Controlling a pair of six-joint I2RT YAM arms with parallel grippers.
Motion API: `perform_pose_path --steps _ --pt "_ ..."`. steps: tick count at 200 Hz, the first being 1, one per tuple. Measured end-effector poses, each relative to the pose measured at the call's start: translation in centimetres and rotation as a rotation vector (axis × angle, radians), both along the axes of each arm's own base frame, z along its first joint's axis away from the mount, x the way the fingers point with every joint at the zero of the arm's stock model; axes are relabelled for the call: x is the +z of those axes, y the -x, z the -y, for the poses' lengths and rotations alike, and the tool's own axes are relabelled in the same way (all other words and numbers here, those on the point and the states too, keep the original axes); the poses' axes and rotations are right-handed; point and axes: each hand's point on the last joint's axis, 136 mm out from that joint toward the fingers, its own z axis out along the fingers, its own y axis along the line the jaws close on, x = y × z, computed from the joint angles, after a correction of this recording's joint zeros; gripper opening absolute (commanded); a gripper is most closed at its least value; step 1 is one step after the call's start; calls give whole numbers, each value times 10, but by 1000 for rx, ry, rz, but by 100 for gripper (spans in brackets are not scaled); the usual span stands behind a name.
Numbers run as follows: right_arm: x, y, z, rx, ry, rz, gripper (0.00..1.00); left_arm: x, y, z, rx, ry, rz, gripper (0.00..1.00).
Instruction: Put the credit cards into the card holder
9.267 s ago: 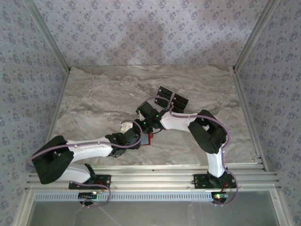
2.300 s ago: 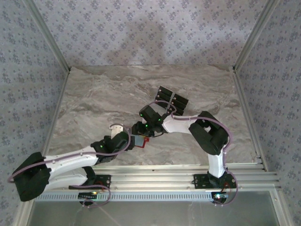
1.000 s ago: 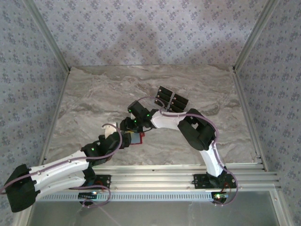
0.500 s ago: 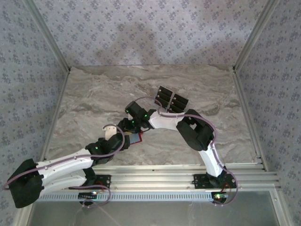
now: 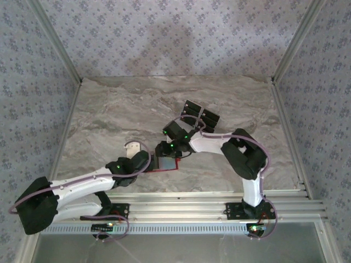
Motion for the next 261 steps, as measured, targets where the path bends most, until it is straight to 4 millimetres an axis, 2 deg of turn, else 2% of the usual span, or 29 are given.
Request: perform_pose_path --steps 24,49,84,127,143,175,188,230,261 --pt "0 4 23 -15 12 1 49 1 -4 9 -18 1 -5 100" --pt "0 1 36 -32 18 2 49 -2 -7 22 -60 3 -14 100" --pt "1 -4 41 -47 16 -1 49 -1 -7 46 -136 27 0 100" --pt "5 -6 38 -50 -4 5 49 4 -2 62 -183 55 23 100" --pt "15 -6 40 -54 -17 20 49 6 -1 65 -193 53 29 100" --pt "55 -16 50 -80 -54 106 50 10 0 73 -204 50 41 100" --pt "63 -19 55 -87 -50 130 50 9 0 73 -198 49 42 100" --pt "46 -14 72 -73 42 126 50 6 -2 70 -180 30 44 100" --pt "32 -11 75 -56 82 108 50 4 -3 73 -180 21 38 100"
